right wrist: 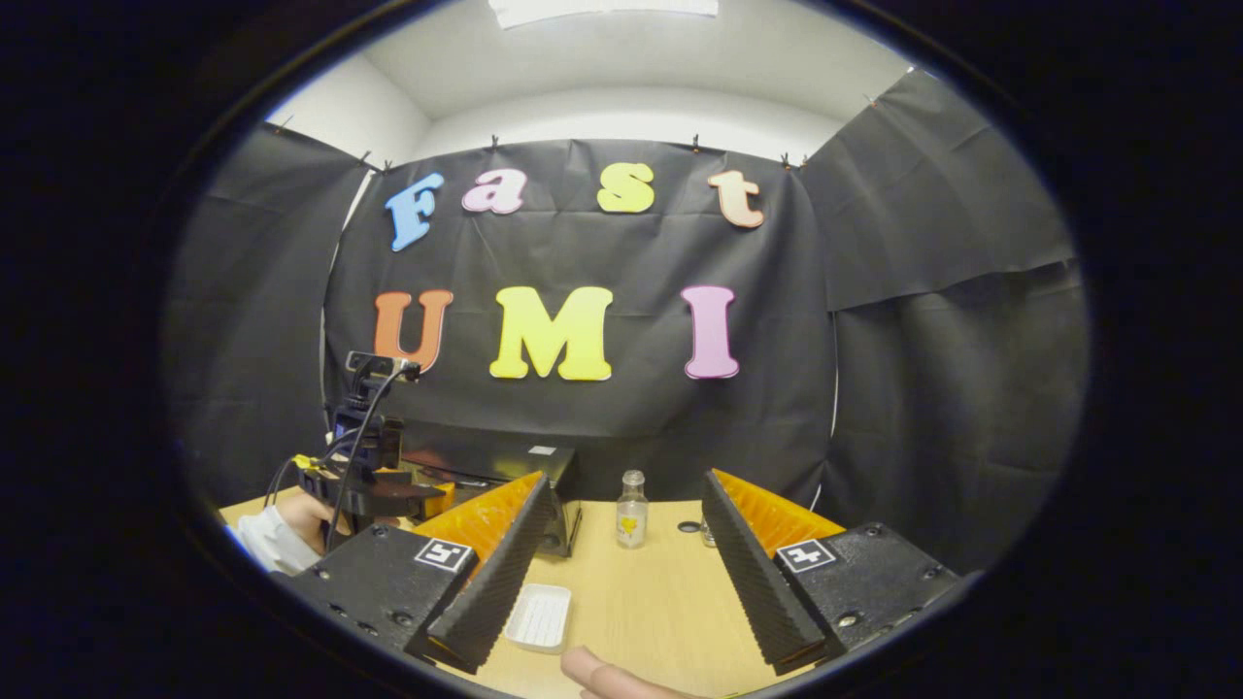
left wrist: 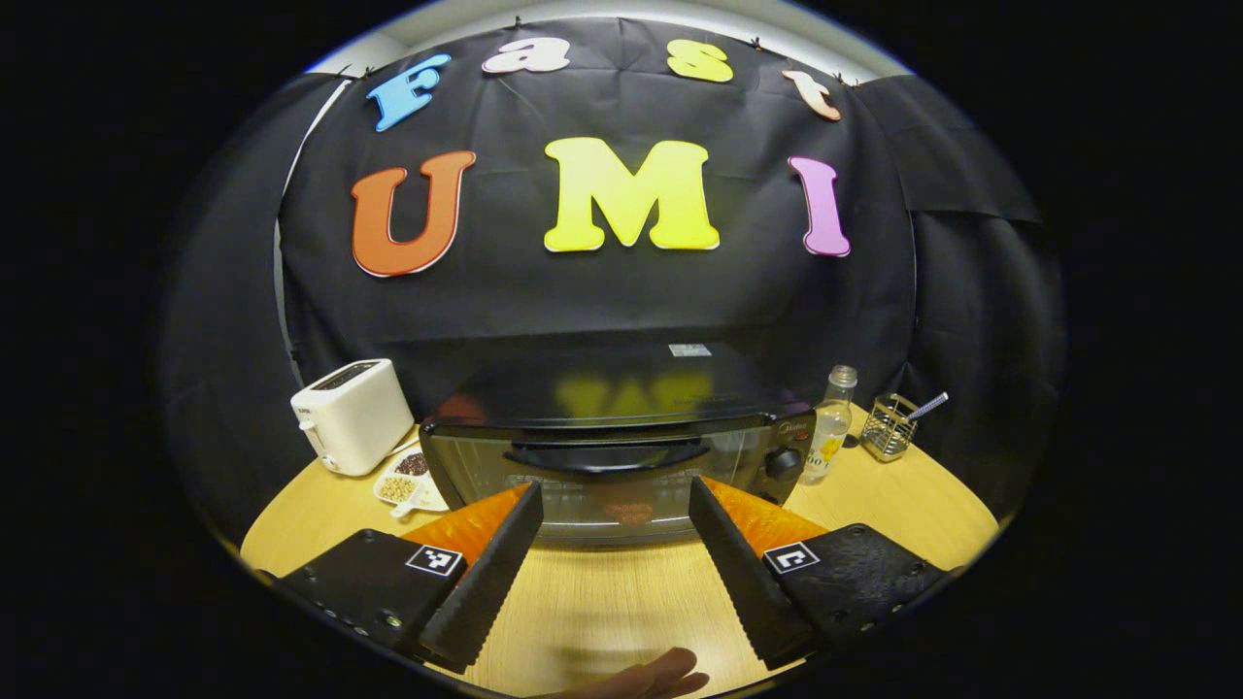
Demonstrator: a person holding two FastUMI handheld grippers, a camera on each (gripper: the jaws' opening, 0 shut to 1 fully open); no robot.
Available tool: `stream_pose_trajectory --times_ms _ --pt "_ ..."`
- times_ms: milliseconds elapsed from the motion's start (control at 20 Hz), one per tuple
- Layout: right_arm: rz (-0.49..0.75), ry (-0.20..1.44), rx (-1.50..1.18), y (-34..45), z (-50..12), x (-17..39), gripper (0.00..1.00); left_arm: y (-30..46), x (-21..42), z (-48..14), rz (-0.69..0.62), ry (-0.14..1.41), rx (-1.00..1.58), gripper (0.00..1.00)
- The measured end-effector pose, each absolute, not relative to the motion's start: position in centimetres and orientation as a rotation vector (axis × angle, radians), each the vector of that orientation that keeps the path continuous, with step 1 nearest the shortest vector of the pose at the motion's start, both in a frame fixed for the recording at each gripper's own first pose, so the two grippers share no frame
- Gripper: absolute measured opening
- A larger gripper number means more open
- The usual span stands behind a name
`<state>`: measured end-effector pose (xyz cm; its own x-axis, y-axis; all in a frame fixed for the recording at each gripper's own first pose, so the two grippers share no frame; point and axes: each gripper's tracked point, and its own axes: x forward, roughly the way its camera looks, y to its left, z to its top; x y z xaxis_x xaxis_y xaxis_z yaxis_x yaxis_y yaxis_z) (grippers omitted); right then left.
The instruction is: Open the electric oven with the left hand, put the food in, and close the electric oven.
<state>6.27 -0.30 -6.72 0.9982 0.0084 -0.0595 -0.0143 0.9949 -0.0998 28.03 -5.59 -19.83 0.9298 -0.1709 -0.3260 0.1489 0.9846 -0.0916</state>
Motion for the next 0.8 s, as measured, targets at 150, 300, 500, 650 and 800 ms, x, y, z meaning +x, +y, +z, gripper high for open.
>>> stream_pose_trajectory --times_ms 150,300,500,650,800 --pt "0.013 0.042 -0.101 0.0 -6.0 4.7 0.99 -5.0 24.4 -16.9 -0.16 0.282 -0.066 0.96" --pt "-0.008 0.013 -0.102 -0.4 -5.0 2.7 0.99 -4.0 19.9 -13.7 -0.145 0.218 -0.056 0.96" --pt "-0.038 -0.004 -0.084 -1.1 -3.8 -0.5 0.99 -2.5 12.6 -8.4 -0.121 0.123 -0.056 0.96" --pt "-0.047 -0.014 -0.039 -1.1 -2.4 -3.4 0.99 -1.1 6.5 -4.0 -0.103 0.046 -0.055 0.96" --pt "-0.022 -0.055 -0.038 -1.0 -0.6 -5.5 0.96 -0.2 0.4 -0.6 -0.098 -0.008 -0.075 0.96"
